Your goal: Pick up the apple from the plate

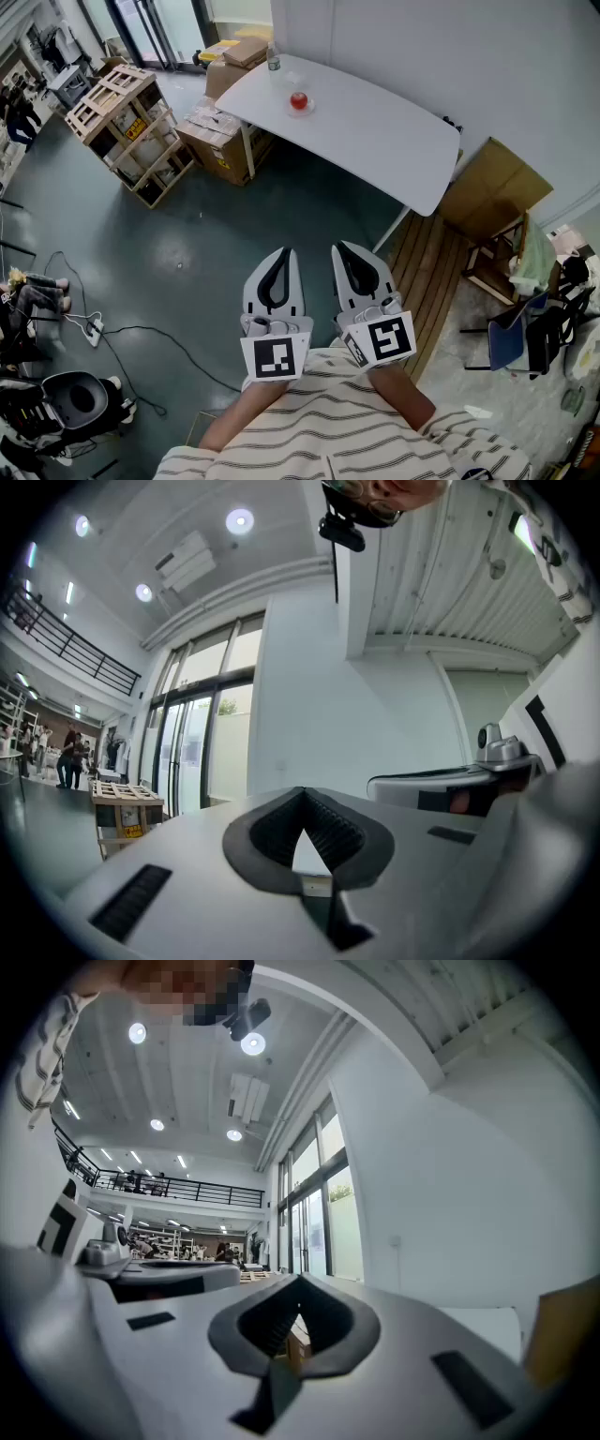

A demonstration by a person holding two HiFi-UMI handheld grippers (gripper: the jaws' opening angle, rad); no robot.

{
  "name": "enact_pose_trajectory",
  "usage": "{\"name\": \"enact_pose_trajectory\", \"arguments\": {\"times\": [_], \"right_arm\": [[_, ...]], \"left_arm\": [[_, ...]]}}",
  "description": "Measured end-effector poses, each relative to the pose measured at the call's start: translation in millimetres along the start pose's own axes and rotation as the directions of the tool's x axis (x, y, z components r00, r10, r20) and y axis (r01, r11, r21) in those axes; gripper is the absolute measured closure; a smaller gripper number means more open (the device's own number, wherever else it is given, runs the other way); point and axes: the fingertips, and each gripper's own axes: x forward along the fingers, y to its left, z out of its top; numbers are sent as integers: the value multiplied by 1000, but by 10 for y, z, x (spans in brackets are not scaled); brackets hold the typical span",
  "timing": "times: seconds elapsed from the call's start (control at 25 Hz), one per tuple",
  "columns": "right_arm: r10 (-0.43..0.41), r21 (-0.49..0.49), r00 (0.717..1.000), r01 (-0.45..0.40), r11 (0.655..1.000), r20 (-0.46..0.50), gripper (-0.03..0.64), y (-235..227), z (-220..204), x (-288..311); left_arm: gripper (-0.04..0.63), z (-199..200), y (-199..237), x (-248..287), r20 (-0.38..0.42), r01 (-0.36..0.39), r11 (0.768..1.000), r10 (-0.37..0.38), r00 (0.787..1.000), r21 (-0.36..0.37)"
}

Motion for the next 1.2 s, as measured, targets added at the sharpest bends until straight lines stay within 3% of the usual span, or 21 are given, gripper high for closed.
{"name": "enact_pose_trajectory", "arguments": {"times": [0.6,1.2], "right_arm": [[19,28,1000,-19,999,22,604,-178,3,-20],[45,62,999,-47,997,25,604,-902,-111,-143]], "left_arm": [[592,-25,-143,129,-6,-8,1000,8,1000,22],[592,-141,-665,478,-27,-50,997,51,998,50]]}}
